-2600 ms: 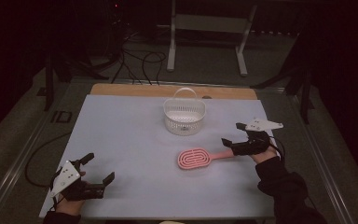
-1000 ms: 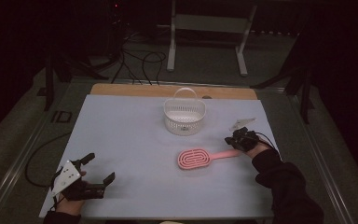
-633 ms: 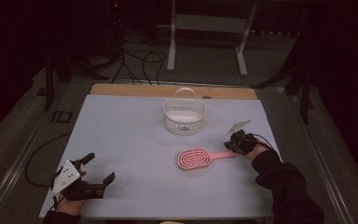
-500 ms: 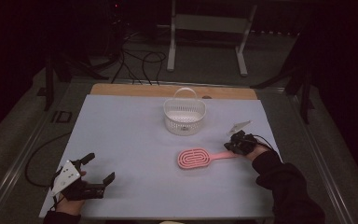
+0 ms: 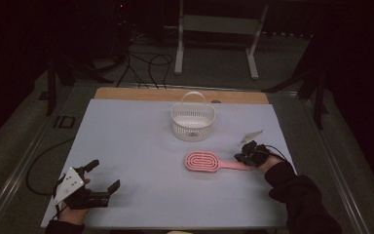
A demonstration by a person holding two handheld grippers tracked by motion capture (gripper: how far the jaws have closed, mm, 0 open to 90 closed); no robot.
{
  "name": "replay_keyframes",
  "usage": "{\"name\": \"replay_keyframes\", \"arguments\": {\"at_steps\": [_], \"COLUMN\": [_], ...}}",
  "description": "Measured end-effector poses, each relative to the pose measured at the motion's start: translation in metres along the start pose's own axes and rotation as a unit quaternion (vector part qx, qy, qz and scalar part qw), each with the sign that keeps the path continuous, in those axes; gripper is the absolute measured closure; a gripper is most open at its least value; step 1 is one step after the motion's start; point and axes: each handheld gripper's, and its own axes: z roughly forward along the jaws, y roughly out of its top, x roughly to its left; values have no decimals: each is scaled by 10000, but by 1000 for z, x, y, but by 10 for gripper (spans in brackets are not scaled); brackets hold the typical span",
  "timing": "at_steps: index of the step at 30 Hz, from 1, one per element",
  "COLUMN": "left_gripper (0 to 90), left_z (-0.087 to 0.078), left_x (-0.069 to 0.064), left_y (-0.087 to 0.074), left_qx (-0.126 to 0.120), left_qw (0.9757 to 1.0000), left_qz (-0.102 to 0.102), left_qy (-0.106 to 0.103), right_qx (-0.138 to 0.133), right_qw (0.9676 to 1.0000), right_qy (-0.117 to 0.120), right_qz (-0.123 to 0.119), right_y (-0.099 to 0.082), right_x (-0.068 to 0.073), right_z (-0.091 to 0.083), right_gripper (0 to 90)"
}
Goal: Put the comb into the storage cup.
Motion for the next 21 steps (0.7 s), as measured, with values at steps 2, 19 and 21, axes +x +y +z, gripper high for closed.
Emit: {"name": "replay_keyframes", "arguments": {"at_steps": [2, 19, 21], "left_gripper": [0, 0, 0], "left_z": [0, 0, 0], "left_x": [0, -1, 0], "left_y": [0, 0, 0], "left_qx": [1, 0, 3], "left_qw": [10000, 10000, 10000], "left_qz": [-3, 18, 21], "left_qy": [2, -5, -8], "right_qx": [-15, -52, -31], "right_qw": [10000, 9998, 9998], "right_qy": [30, 188, 170], "right_qz": [-10, -5, -26], "right_y": [-1, -13, -14], "right_x": [2, 20, 23], "right_z": [-1, -5, -5], "right_gripper": [900, 900, 900]}}
